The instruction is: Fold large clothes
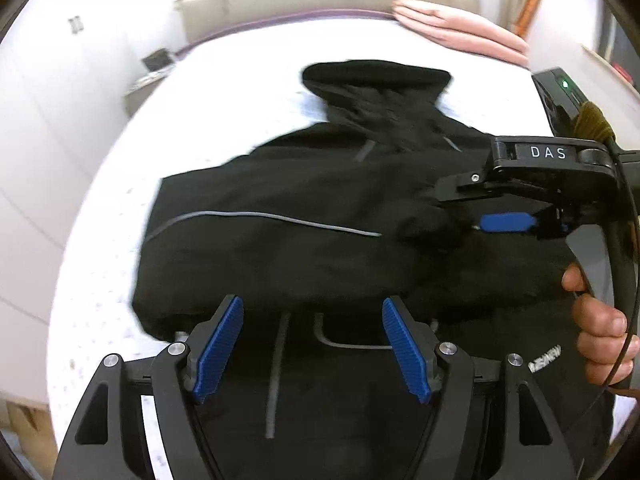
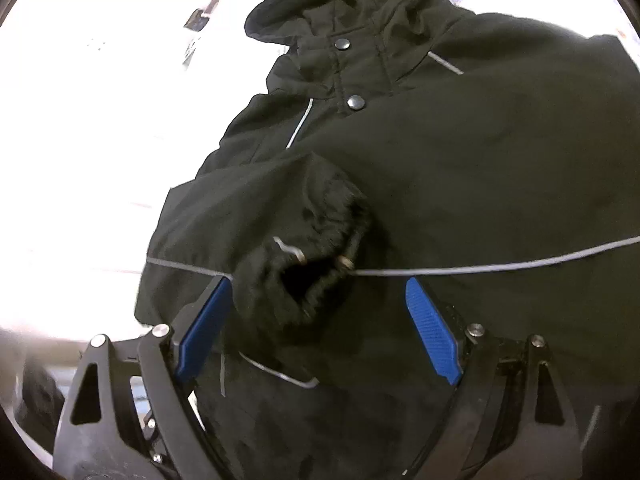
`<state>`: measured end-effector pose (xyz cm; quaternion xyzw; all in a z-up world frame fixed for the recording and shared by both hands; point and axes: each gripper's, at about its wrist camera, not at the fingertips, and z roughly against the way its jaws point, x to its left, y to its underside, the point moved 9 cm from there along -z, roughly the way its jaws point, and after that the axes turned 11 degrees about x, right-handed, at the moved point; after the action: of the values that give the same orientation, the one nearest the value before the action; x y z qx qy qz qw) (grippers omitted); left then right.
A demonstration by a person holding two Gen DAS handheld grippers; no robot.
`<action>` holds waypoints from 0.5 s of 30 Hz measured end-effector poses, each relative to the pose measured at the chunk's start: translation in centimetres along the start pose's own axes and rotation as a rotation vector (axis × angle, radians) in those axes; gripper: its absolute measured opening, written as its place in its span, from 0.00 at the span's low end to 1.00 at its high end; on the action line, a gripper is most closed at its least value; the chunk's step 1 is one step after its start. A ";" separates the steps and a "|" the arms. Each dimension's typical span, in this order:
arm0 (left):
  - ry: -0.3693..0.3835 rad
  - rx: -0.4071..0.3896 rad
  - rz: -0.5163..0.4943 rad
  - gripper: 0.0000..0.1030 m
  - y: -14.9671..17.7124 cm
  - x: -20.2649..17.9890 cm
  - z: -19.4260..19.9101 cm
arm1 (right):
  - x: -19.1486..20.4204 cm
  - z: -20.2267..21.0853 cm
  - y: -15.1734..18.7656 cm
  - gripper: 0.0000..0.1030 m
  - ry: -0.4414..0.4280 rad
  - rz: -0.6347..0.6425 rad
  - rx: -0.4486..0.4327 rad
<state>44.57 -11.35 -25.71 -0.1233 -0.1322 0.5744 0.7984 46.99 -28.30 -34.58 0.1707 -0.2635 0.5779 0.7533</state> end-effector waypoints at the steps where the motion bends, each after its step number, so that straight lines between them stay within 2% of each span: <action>1: 0.003 0.001 0.017 0.72 0.1 0.5 0.2 | 0.6 -0.3 -0.3 0.84 -0.014 -0.001 0.001; 3: 0.014 0.006 0.059 0.72 0.3 1.5 0.5 | 1.2 -0.7 -0.4 0.83 -0.005 0.004 0.011; 4: 0.010 0.007 0.073 0.72 0.1 1.8 0.3 | 1.3 -0.9 -0.1 0.76 0.000 0.004 0.021; 5: -0.003 0.003 0.085 0.72 0.0 2.1 0.4 | 1.5 -1.4 -0.1 0.55 -0.007 0.001 0.032; 7: -0.081 -0.017 0.101 0.72 -0.5 2.9 0.5 | 1.4 -1.7 0.0 0.32 0.022 0.005 0.047; 8: -0.105 -0.026 0.102 0.72 -0.7 3.2 0.8 | 1.7 -1.4 0.1 0.27 0.030 0.025 0.042; 10: -0.105 -0.046 0.105 0.72 -1.5 3.3 1.4 | 2.6 0.1 0.4 0.25 0.027 0.070 0.007; 15: -0.070 -0.111 0.084 0.72 -5.1 2.5 2.9 | 4.4 8.0 1.1 0.24 0.046 0.173 -0.135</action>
<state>48.79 -10.46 -21.07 -0.1527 -0.1867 0.6030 0.7604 45.24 -29.03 -25.58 0.0829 -0.2985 0.6254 0.7162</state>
